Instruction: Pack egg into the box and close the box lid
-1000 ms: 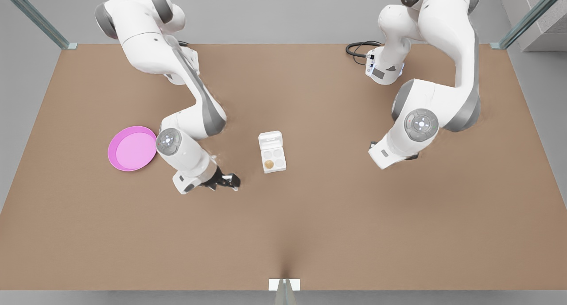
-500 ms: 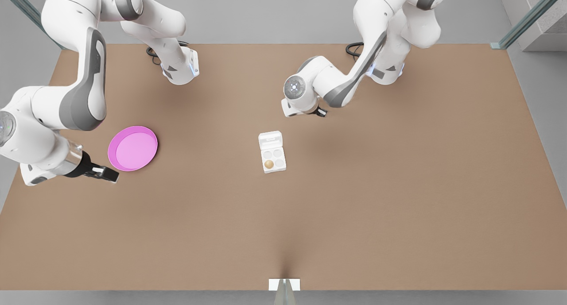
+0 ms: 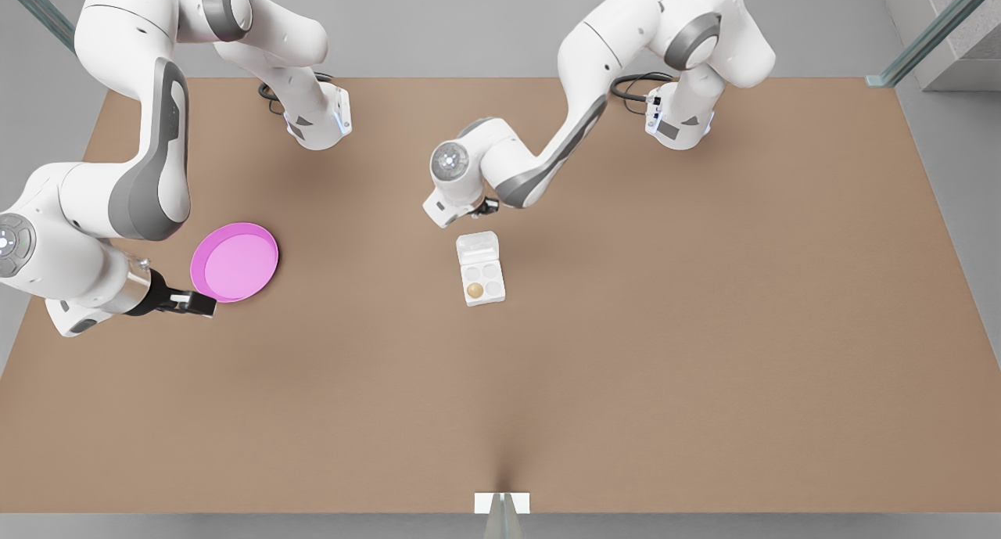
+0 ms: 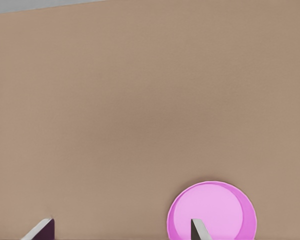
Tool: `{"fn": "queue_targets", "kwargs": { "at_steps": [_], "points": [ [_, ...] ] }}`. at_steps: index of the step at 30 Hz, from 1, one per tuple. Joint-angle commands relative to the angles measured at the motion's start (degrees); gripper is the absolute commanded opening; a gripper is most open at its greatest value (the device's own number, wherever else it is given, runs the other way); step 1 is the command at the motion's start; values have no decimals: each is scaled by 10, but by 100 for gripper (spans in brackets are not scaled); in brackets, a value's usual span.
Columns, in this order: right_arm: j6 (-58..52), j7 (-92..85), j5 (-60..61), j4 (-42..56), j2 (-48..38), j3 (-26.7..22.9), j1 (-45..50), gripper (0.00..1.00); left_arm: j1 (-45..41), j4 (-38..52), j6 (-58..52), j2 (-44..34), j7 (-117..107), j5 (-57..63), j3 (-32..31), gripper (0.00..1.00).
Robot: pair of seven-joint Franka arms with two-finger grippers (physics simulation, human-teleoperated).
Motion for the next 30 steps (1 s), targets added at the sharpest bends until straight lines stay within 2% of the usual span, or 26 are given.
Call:
{"fn": "queue_targets", "kwargs": {
  "at_steps": [1, 16, 23, 30],
  "points": [
    [-3, -48, 0, 0, -1, 0, 0, 100, 0, 1, 5, 2, -294, -1, 2, 21],
    [2, -42, 4, 0, 0, 1, 1, 100, 5, 15, -5, 24, -280, 15, 4, 21],
    [3, -41, 4, 0, 1, 1, 3, 100, 5, 18, -34, 29, -165, 24, 4, 21],
    [13, -41, 5, 0, 5, 2, 4, 100, 13, 61, -30, 58, -166, 27, 4, 21]
  ]
}}
